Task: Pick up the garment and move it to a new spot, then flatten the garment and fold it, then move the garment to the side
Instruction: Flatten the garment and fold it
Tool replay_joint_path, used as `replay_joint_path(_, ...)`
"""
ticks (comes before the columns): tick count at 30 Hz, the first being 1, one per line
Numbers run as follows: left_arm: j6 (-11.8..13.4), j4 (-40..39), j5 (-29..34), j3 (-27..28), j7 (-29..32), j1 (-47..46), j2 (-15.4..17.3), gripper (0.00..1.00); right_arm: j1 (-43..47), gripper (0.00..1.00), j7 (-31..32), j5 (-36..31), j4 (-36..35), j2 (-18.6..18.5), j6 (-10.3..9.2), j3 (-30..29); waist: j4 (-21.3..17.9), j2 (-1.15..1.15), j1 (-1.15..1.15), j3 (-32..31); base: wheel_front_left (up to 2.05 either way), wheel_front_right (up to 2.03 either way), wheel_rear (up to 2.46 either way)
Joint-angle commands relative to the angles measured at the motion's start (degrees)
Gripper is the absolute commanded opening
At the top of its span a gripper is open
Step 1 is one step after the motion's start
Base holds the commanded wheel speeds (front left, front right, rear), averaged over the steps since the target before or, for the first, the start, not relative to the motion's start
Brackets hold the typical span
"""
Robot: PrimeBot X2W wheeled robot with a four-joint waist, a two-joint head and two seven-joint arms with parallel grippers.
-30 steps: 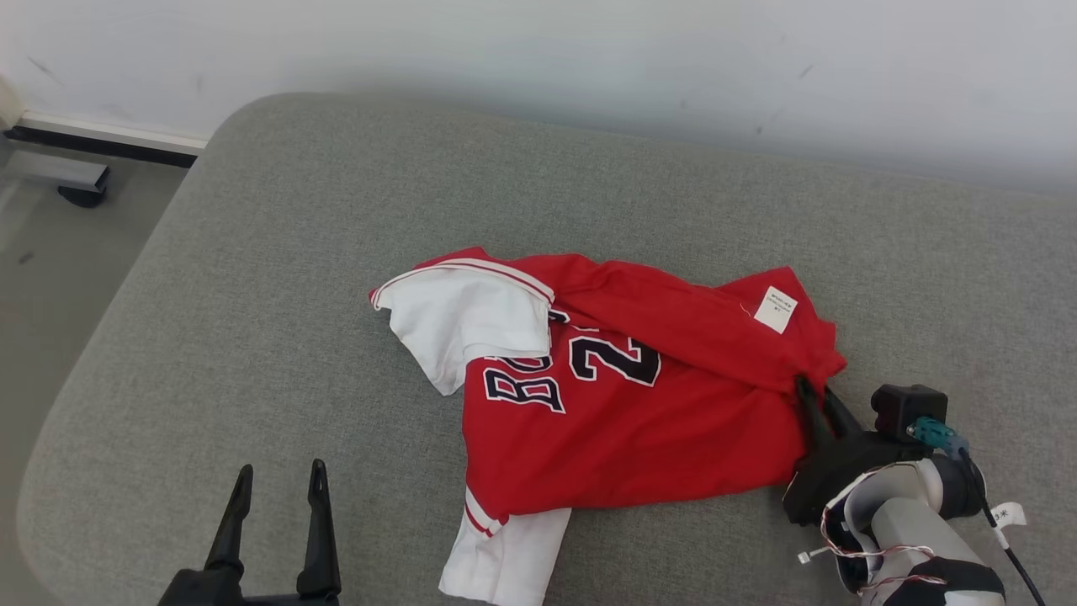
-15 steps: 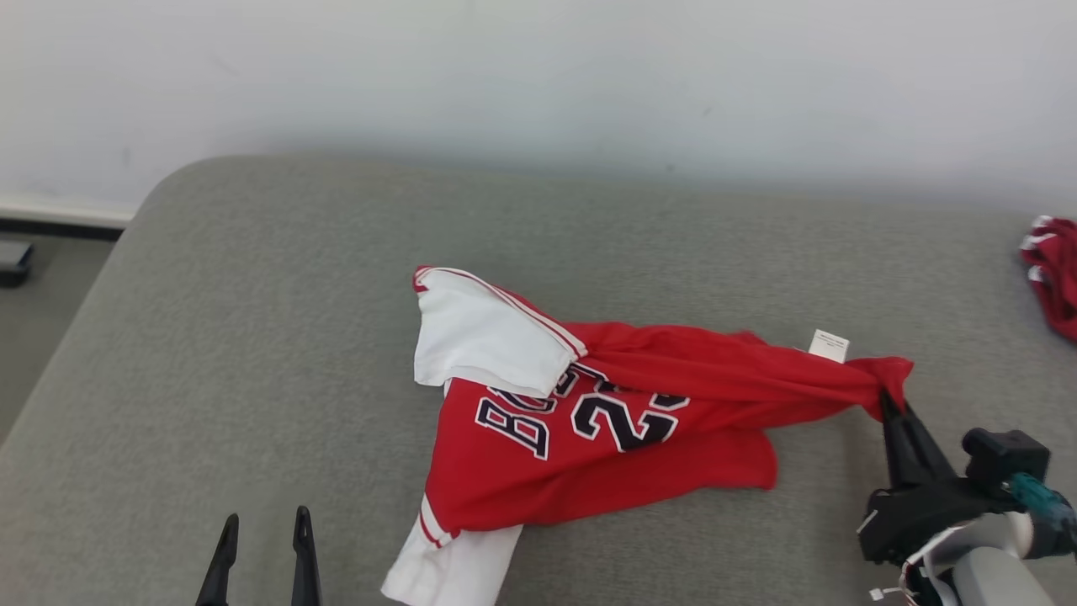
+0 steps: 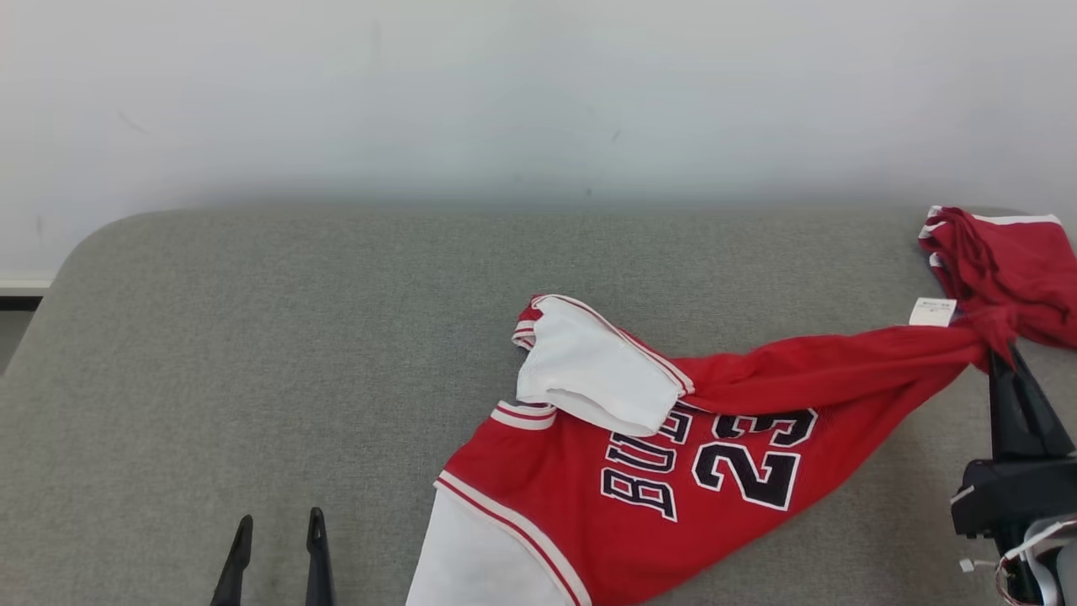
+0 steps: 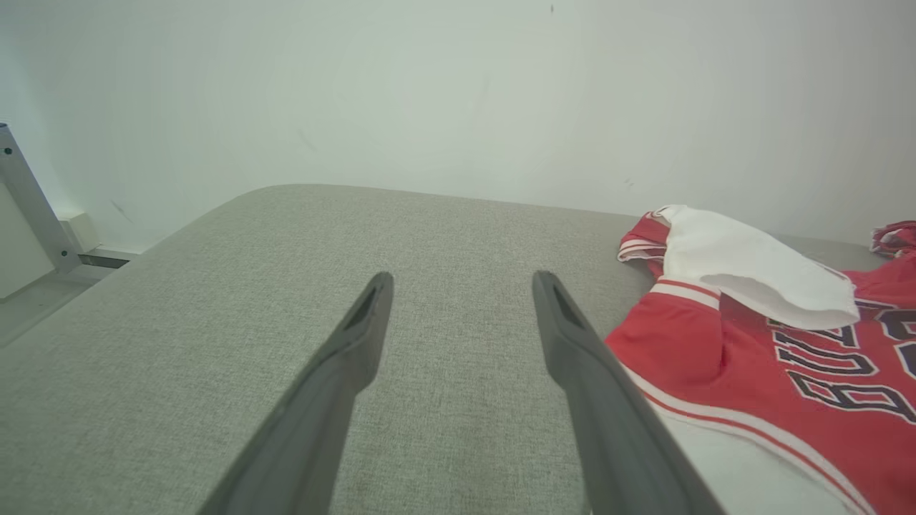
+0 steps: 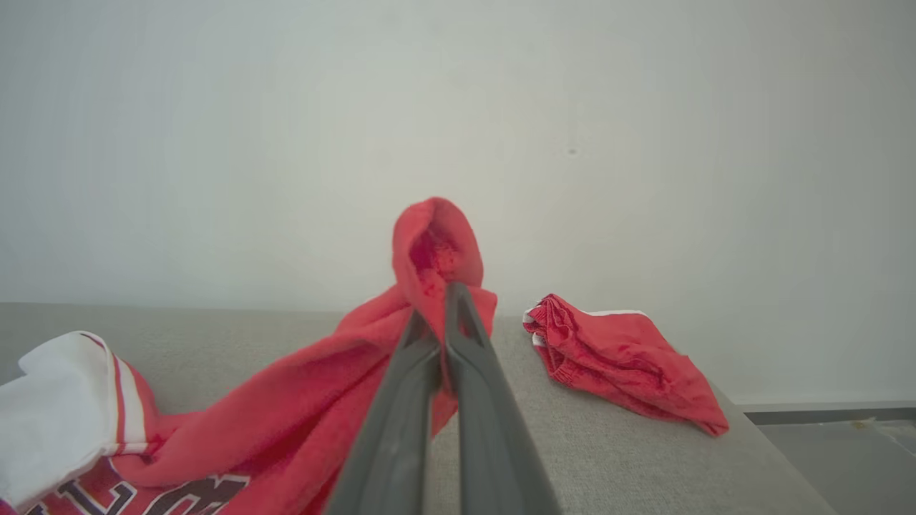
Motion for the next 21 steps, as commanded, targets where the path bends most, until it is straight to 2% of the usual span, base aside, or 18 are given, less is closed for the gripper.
replay_joint_path(1, 0.5, -0.5, -0.4, -0.6, -0.2, 1.0, -0.1, 1.0, -0.1, 0.0, 0.6, -0.6, -1.3, 0.0, -0.15, -0.1, 0.6, 0.0, 0.0, 0.3, 0.0, 0.0, 0.0)
replay_joint_path(6, 1.4, -0.9, -1.1, -2.3, -0.2, 0.6, -0.1, 1.0, -2.0, 0.0, 2.9, -1.0, -3.4, 0.1, -0.15, 0.5, 2.9, 0.0, 0.0, 1.1, 0.0, 0.0, 0.0)
replay_joint_path(12, 2.0, -0.4, -1.9, -4.0, -0.2, -0.7, -0.1, 1.0, -6.7, 0.0, 4.4, -1.5, -1.6, -0.1, -0.15, 3.1, 5.8, 0.0, 0.0, 2.4, 0.0, 0.0, 0.0)
replay_joint_path(21, 2.4, 1.0, -2.8, -8.1, -0.2, -4.2, -0.1, 1.0, -23.9, 0.0, 4.6, -3.3, 15.1, 0.7, -0.15, 10.7, 11.3, 0.0, 0.0, 5.5, 0.0, 0.0, 0.0)
